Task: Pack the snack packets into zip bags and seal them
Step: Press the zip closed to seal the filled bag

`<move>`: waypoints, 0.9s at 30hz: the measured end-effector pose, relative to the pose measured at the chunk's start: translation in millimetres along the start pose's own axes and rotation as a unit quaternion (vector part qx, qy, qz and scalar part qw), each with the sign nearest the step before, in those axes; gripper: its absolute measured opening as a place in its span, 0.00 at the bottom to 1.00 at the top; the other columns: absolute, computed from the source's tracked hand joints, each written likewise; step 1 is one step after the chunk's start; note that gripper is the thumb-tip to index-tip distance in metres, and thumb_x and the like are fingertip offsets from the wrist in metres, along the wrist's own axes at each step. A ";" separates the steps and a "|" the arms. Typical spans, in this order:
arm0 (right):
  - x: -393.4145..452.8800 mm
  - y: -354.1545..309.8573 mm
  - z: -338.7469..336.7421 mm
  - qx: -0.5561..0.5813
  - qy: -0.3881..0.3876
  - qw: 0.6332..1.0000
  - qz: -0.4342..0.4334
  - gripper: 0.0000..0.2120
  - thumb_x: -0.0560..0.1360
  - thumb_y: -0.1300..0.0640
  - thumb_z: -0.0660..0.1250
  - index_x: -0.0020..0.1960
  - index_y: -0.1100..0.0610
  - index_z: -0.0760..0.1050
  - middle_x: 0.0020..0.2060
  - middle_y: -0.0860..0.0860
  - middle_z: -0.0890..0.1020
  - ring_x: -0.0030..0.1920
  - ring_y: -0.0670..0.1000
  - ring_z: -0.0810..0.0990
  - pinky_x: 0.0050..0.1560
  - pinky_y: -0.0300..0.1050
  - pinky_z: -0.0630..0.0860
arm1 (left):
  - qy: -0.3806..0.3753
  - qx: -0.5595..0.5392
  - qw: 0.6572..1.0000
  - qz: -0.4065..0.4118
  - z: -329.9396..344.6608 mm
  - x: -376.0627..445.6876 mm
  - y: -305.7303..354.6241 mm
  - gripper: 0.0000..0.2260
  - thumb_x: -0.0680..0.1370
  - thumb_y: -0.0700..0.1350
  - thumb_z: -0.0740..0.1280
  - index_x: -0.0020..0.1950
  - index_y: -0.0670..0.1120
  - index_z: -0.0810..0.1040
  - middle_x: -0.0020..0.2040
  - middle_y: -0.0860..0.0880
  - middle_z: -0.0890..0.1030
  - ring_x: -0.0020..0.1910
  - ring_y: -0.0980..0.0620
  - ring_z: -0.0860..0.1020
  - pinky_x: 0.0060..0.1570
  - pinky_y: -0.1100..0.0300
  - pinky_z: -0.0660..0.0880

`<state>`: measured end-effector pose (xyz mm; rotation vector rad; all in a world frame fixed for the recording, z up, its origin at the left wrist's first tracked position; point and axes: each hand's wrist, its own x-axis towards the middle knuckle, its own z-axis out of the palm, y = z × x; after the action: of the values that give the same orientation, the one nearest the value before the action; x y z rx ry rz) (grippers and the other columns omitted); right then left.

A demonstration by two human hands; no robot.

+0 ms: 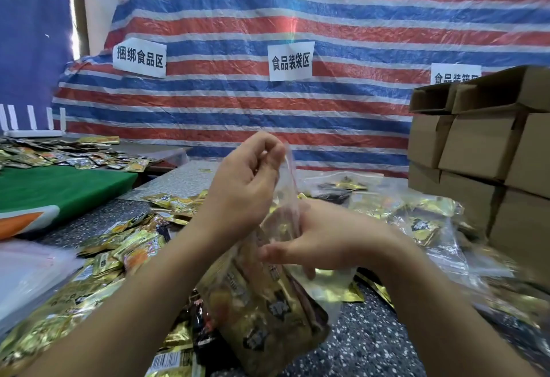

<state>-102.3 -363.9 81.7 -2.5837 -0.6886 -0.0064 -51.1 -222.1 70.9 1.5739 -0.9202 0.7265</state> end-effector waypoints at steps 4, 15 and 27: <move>13.7 11.1 11.3 0.034 0.042 0.997 0.047 0.09 0.74 0.65 0.62 0.45 0.62 0.82 0.39 0.62 0.84 0.32 0.58 0.81 0.31 0.52 0.80 | 0.020 0.033 0.999 -0.026 4.9 -1.1 -5.3 0.10 0.84 0.48 0.58 0.45 0.49 0.74 0.30 0.51 0.73 0.27 0.52 0.70 0.29 0.58 0.67; 47.7 115.4 -59.9 0.525 0.462 0.684 0.208 0.08 0.83 0.55 0.62 0.57 0.59 0.75 0.41 0.52 0.79 0.30 0.46 0.81 0.23 0.38 0.72 | 0.049 0.025 0.994 -0.092 1.4 -0.1 -5.9 0.05 0.84 0.53 0.55 0.56 0.61 0.69 0.50 0.55 0.77 0.40 0.55 0.81 0.33 0.68 0.75; 44.0 155.9 -42.7 0.639 0.370 0.604 0.298 0.16 0.84 0.59 0.56 0.65 0.68 0.68 0.58 0.65 0.79 0.54 0.61 0.81 0.60 0.53 0.78 | 0.003 0.053 0.992 -0.114 6.6 -4.0 -2.0 0.03 0.83 0.53 0.58 0.54 0.61 0.69 0.48 0.54 0.79 0.35 0.55 0.82 0.32 0.66 0.72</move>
<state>14.5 -481.5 57.4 -1.0457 0.4514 -0.2551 -51.6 -227.7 65.3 1.7361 -0.6911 0.6251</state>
